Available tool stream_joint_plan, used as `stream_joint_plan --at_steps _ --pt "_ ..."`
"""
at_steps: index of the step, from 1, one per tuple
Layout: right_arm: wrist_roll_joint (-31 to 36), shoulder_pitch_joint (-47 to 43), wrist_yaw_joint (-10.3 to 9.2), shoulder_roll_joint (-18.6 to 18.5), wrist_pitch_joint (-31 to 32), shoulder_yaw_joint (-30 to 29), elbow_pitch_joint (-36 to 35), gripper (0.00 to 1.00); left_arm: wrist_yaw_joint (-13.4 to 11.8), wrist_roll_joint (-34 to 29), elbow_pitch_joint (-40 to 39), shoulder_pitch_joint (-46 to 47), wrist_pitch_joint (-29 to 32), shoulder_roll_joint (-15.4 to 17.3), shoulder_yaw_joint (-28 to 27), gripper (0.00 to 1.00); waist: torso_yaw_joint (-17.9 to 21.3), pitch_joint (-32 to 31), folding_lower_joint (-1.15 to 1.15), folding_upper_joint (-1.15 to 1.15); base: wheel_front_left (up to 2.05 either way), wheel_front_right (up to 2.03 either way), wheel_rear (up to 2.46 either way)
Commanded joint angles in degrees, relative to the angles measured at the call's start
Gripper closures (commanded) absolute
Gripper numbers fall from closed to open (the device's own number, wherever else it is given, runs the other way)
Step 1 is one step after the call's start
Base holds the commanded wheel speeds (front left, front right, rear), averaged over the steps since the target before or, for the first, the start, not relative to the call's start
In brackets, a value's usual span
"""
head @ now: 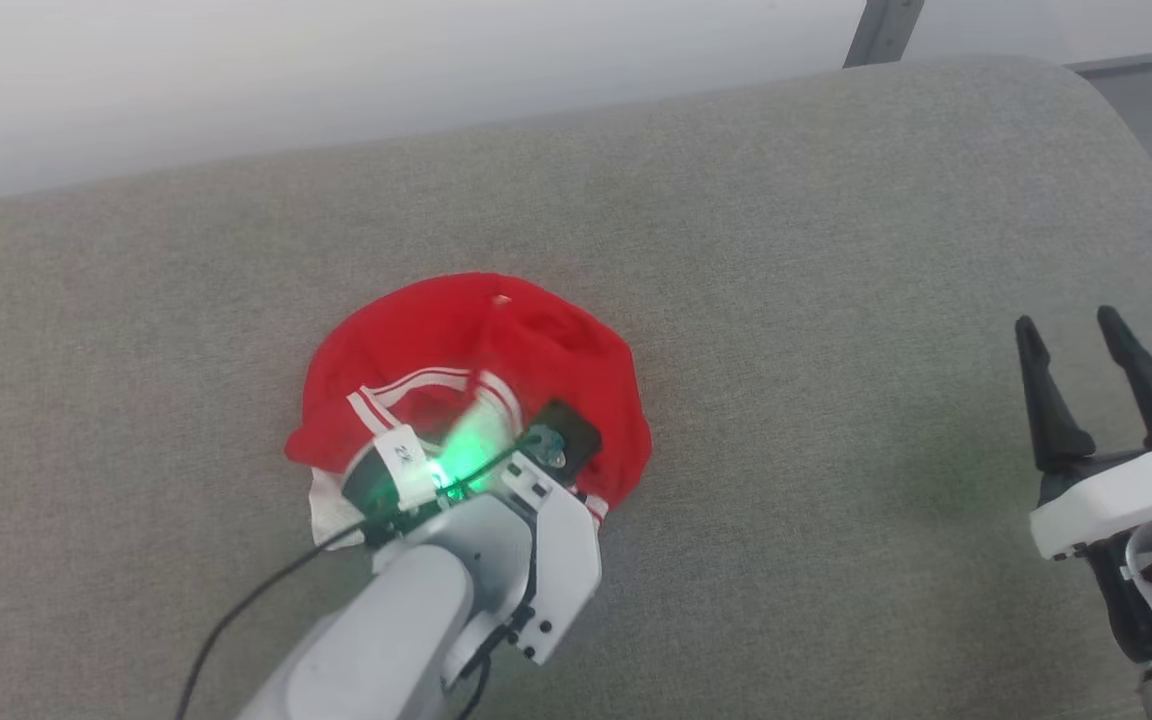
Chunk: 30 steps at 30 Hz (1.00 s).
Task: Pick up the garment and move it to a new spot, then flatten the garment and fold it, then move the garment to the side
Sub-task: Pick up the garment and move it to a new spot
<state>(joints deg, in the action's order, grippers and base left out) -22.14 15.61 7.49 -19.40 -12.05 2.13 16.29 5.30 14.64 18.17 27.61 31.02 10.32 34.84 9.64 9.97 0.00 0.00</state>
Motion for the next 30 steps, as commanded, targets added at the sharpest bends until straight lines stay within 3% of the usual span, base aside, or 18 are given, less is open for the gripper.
stream_joint_plan --at_steps 1,4,5,6,16,24,30 --pt "-0.14 0.85 0.00 0.17 -0.49 0.52 0.50 0.00 0.26 -0.14 2.76 -0.04 -0.96 -0.59 0.74 1.00 -0.13 -0.20 0.00 0.00 0.00 0.00 0.00" --pt "-0.14 0.99 0.00 0.11 -0.62 0.93 1.32 0.00 0.76 0.26 7.12 0.47 -2.57 -1.87 2.29 0.60 -0.46 -0.73 0.00 0.00 0.00 0.00 0.00" --pt "-0.07 1.04 0.00 0.12 -0.68 1.10 1.56 0.00 0.95 0.41 8.27 0.62 -3.18 -2.29 2.74 0.27 -0.55 -0.94 0.00 0.00 0.00 0.00 0.00" --pt "-0.03 1.12 0.00 0.11 -0.68 1.28 1.74 0.00 1.08 1.04 9.22 0.77 -3.77 -2.76 2.96 0.00 -0.67 -1.20 0.00 0.00 0.00 0.00 0.00" --pt "0.93 -0.29 0.00 -0.21 -0.33 1.62 2.45 0.00 1.34 4.68 8.89 1.81 -8.68 -2.10 0.94 0.00 -3.10 -5.24 0.00 0.00 0.00 0.00 0.00" --pt "2.23 -2.19 0.00 0.41 0.44 0.84 1.98 0.00 -1.51 6.46 0.39 -2.19 -13.89 2.75 -3.96 0.00 -5.90 -8.54 0.00 0.00 0.00 0.00 0.00" --pt "2.81 -3.76 0.00 0.75 0.33 0.36 1.58 0.00 -5.19 8.37 -5.86 -7.20 -20.92 7.27 -10.39 0.00 -7.86 -10.19 0.00 0.00 0.00 0.00 0.00"
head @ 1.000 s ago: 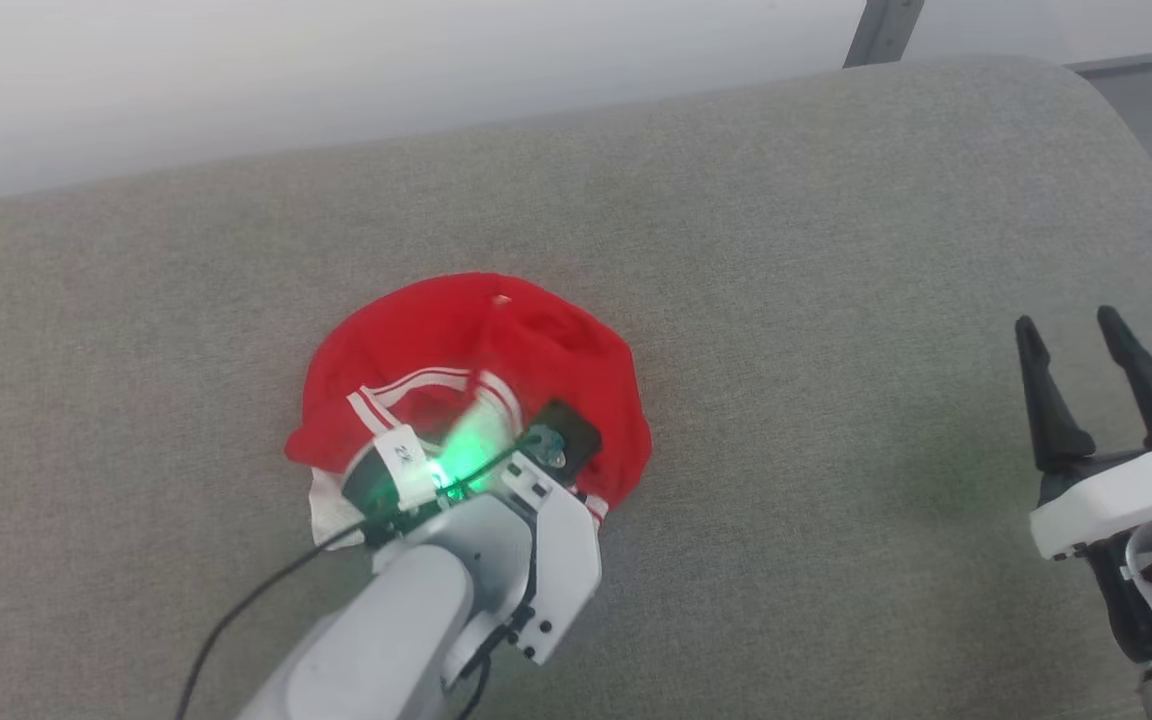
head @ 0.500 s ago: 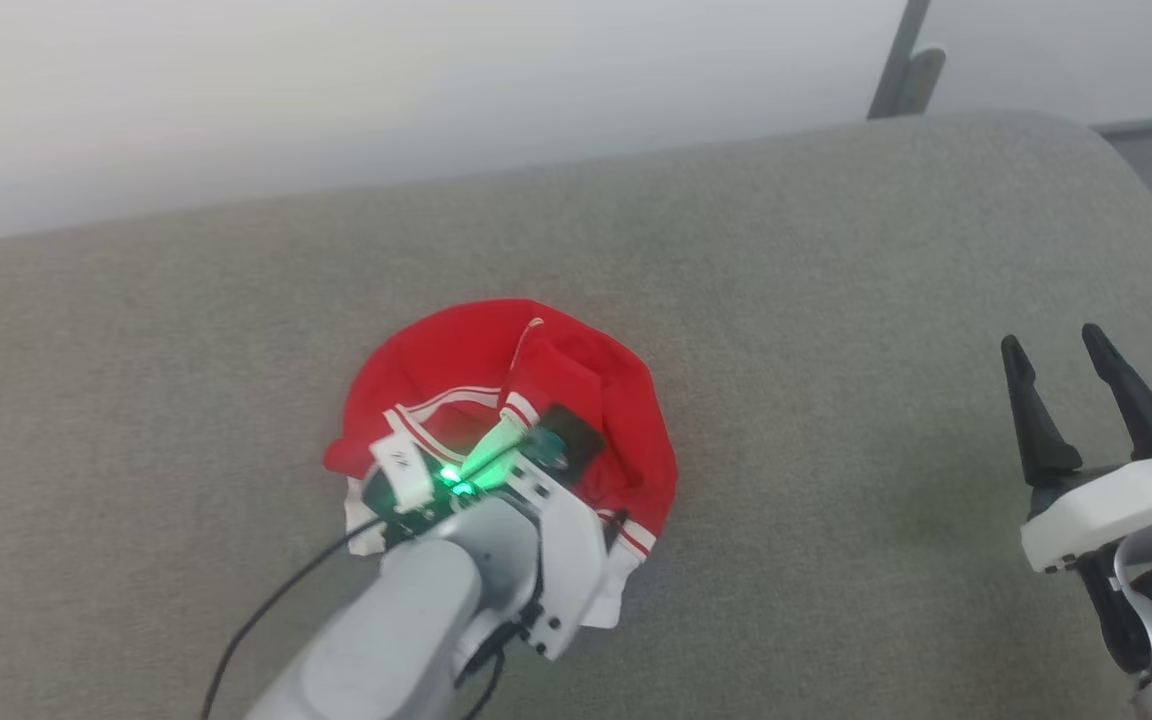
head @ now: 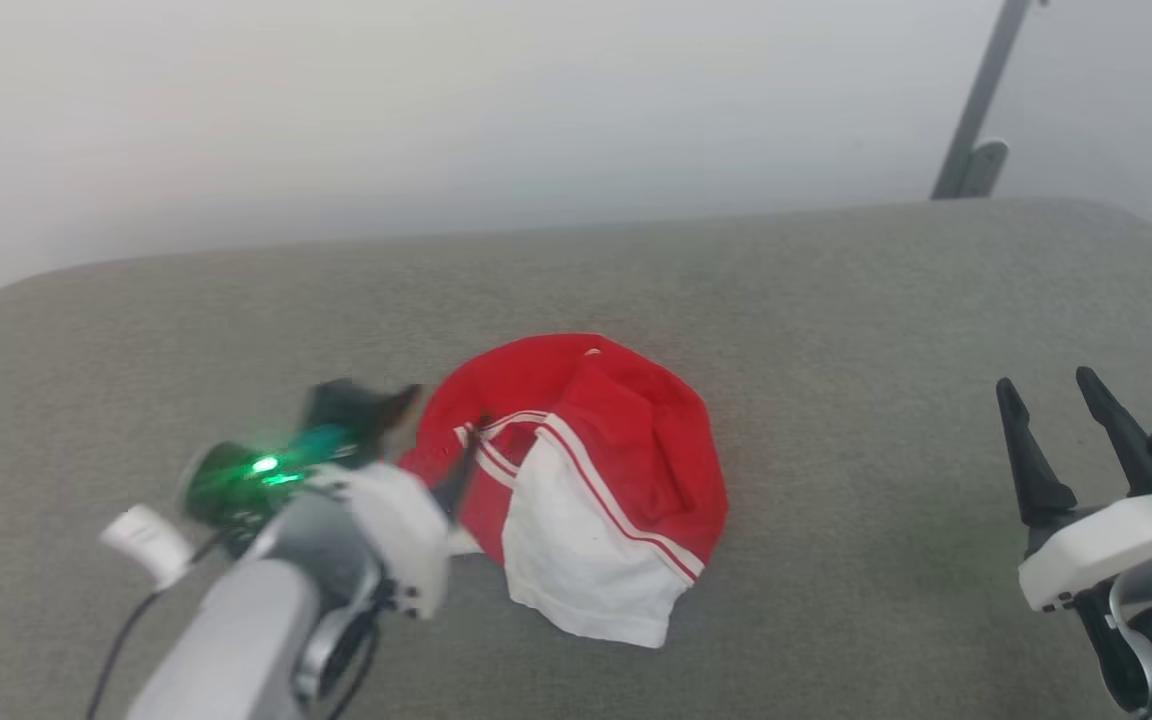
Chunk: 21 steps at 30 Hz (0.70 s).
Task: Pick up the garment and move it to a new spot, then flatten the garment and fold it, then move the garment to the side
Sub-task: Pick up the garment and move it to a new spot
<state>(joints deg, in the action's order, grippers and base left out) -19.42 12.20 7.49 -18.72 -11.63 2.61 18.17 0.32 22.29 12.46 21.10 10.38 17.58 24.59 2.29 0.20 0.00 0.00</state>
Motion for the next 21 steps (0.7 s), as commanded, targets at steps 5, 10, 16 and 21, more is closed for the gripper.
stream_joint_plan --at_steps 5,10,16,21 --pt "0.75 -1.70 0.00 -0.15 -0.44 -1.19 -0.50 0.00 -3.66 1.94 -4.82 -5.98 -5.98 2.98 -5.92 0.00 -2.23 -1.12 0.00 0.00 0.00 0.00 0.00" --pt "1.38 -2.87 0.00 -0.21 -0.68 -2.13 -0.53 0.00 -5.67 4.34 -7.24 -11.15 -11.28 4.75 -11.12 0.00 -3.68 -1.62 0.00 0.00 0.00 0.00 0.00" --pt "1.96 -3.95 0.00 0.43 -0.93 -2.95 -0.61 0.00 -6.24 5.49 -8.85 -17.54 -15.92 6.32 -14.38 0.00 -4.53 -2.26 0.00 0.00 0.00 0.00 0.00" --pt "2.33 -4.92 0.00 1.18 -1.15 -3.32 -0.75 0.00 -4.98 7.51 -9.76 -22.54 -19.13 6.97 -15.82 0.00 -4.80 -2.52 0.00 0.00 0.00 0.00 0.00"
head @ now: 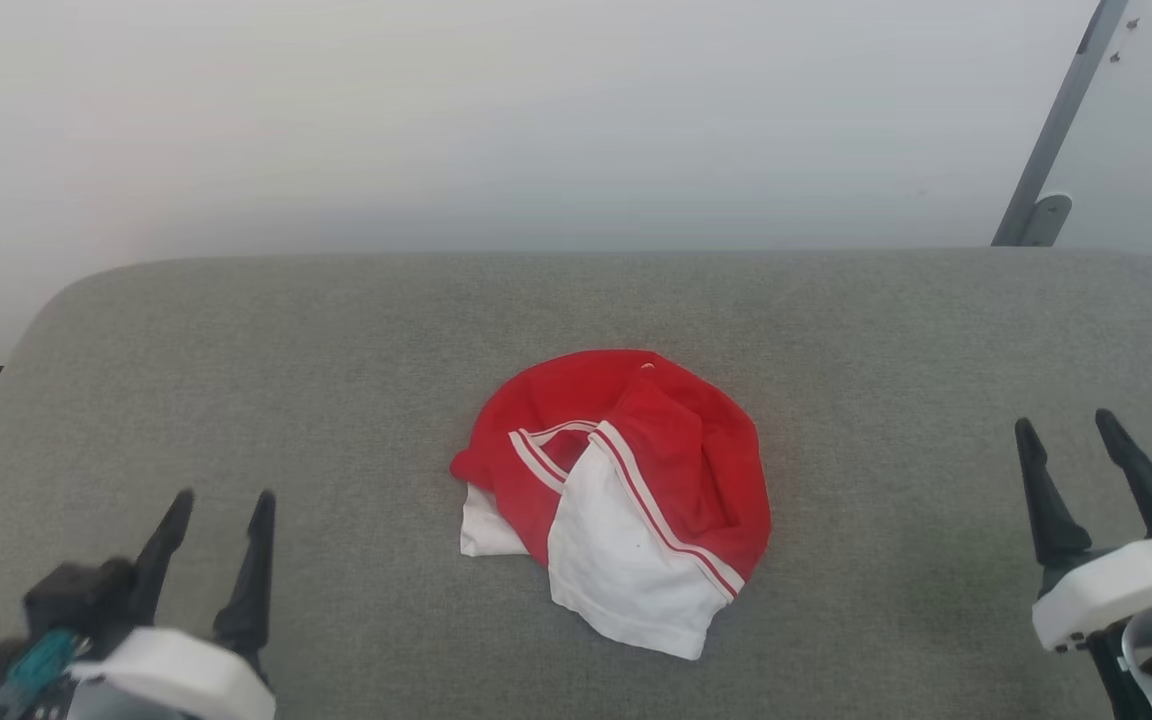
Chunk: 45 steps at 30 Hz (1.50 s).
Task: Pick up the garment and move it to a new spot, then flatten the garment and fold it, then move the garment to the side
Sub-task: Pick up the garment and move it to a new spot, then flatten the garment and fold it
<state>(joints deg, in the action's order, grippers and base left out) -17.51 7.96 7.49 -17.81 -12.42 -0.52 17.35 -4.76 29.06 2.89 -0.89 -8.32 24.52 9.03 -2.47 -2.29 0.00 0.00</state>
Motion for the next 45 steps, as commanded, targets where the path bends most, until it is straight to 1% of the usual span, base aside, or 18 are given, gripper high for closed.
stream_joint_plan --at_steps 1,10,18,23,27,32,39,41,42,45 --pt "0.41 -0.78 0.00 0.42 -0.46 -0.28 0.02 0.00 0.60 1.52 -0.27 -1.55 -0.99 -0.11 -0.65 0.00 -0.08 -0.09 0.00 0.00 0.00 0.00 0.00" --pt "0.80 -2.07 0.00 1.28 -0.91 -0.62 -0.23 0.00 0.25 3.23 -1.40 -5.95 -3.57 0.14 -3.17 0.00 -0.42 -0.17 0.00 0.00 0.00 0.00 0.00" --pt "0.92 -2.50 0.00 1.23 -0.45 -0.09 -0.34 0.00 -0.04 3.08 -2.23 -5.88 -3.75 0.78 -3.40 0.00 -0.97 -0.12 0.00 0.00 0.00 0.00 0.00" --pt "0.23 -2.63 0.00 1.26 0.51 2.02 -0.94 0.00 -0.11 3.28 -2.37 -5.39 -3.58 0.70 -3.09 0.00 -1.98 0.22 0.00 0.00 0.00 0.00 0.00" --pt "-1.00 -2.78 0.00 0.78 2.32 6.06 -1.88 0.00 -0.30 3.16 -2.68 -5.07 -3.55 0.38 -2.63 0.00 -3.36 0.75 0.00 0.00 0.00 0.00 0.00" --pt "-3.99 -2.55 0.00 -0.93 5.85 14.44 -3.93 0.00 -0.55 2.52 -2.45 -4.36 -3.23 -0.25 -1.42 0.00 -5.35 1.98 0.00 0.00 0.00 0.00 0.00" --pt "-10.17 -1.19 0.00 -5.94 12.99 25.72 -7.14 0.00 -0.91 1.66 -1.89 -2.92 -3.81 -1.84 0.46 0.00 -8.28 4.67 0.00 0.00 0.00 0.00 0.00" --pt "-11.84 -0.61 0.00 -7.92 15.48 28.41 -8.04 0.00 -0.82 1.56 -1.66 -2.25 -4.06 -2.59 1.06 0.00 -9.14 5.58 0.00 0.00 0.00 0.00 0.00" --pt "-13.51 -0.33 0.00 -9.80 18.09 30.86 -9.09 0.00 -0.66 1.25 -1.42 -1.68 -4.26 -3.00 1.74 0.00 -10.00 6.49 0.00 0.00 0.00 0.00 0.00" --pt "-15.09 0.60 -0.01 -12.44 21.15 33.32 -10.16 0.00 -0.39 1.28 -0.69 -0.66 -4.51 -4.04 2.46 0.00 -11.18 7.87 0.00 0.00 0.00 0.00 0.00"
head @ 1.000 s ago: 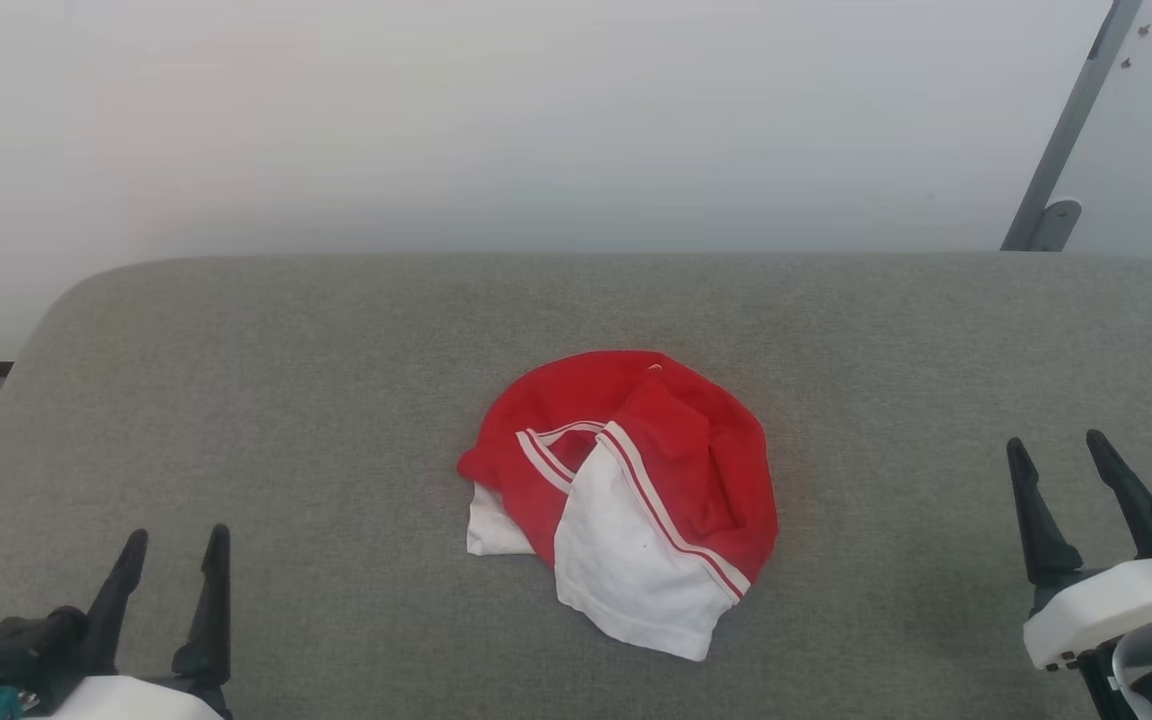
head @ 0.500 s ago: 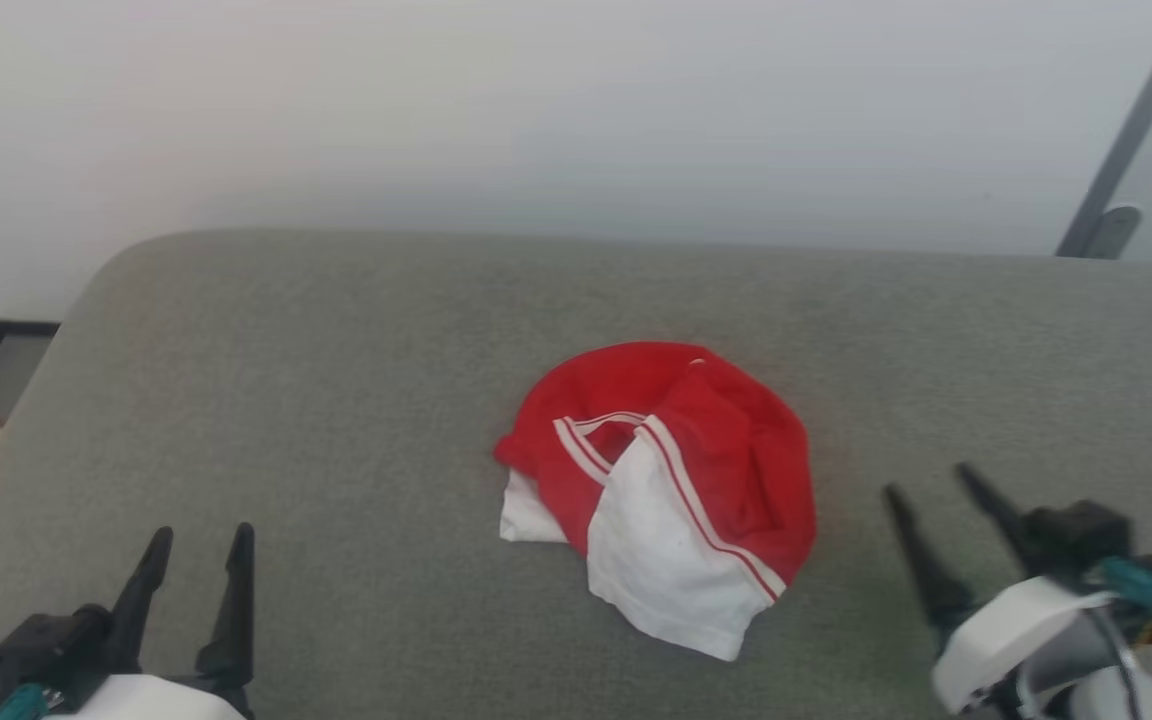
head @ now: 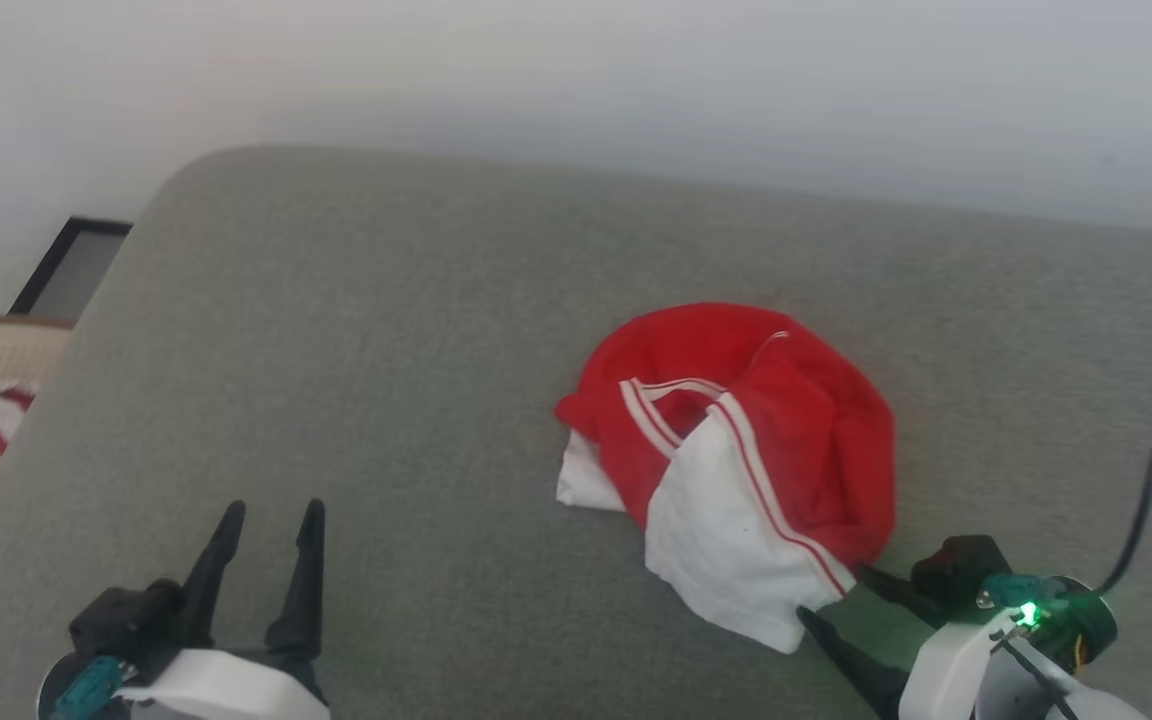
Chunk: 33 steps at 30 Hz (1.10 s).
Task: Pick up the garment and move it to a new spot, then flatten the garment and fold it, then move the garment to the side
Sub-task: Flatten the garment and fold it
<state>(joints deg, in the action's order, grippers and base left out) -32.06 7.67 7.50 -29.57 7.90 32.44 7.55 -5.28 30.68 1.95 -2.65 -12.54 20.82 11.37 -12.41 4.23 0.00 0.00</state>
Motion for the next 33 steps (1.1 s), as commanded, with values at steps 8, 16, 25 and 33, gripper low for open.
stream_joint_plan --at_steps 8,16,25,33 --pt "0.22 3.33 -0.01 -3.92 4.74 3.65 -0.10 0.00 0.97 -0.93 2.23 3.54 -1.28 -2.69 2.09 0.00 -4.09 4.39 0.00 0.00 0.00 0.00 0.00" --pt "2.86 6.21 -0.03 -3.72 6.76 7.34 5.09 1.00 1.44 -1.38 4.21 5.07 -2.07 -4.17 2.31 0.00 -5.90 6.03 0.00 0.00 0.00 0.00 0.00" --pt "-0.02 8.43 -0.05 -3.63 3.68 1.71 3.60 1.00 1.07 -1.15 4.11 4.00 -2.52 -3.91 0.42 0.00 -3.53 5.07 0.00 0.00 0.00 0.00 0.00" --pt "-5.99 4.21 -0.04 -3.81 3.42 -14.81 1.21 1.00 1.00 -1.07 3.35 2.94 -2.62 -3.21 -0.82 0.00 0.25 4.06 0.00 0.00 0.00 0.00 0.00"
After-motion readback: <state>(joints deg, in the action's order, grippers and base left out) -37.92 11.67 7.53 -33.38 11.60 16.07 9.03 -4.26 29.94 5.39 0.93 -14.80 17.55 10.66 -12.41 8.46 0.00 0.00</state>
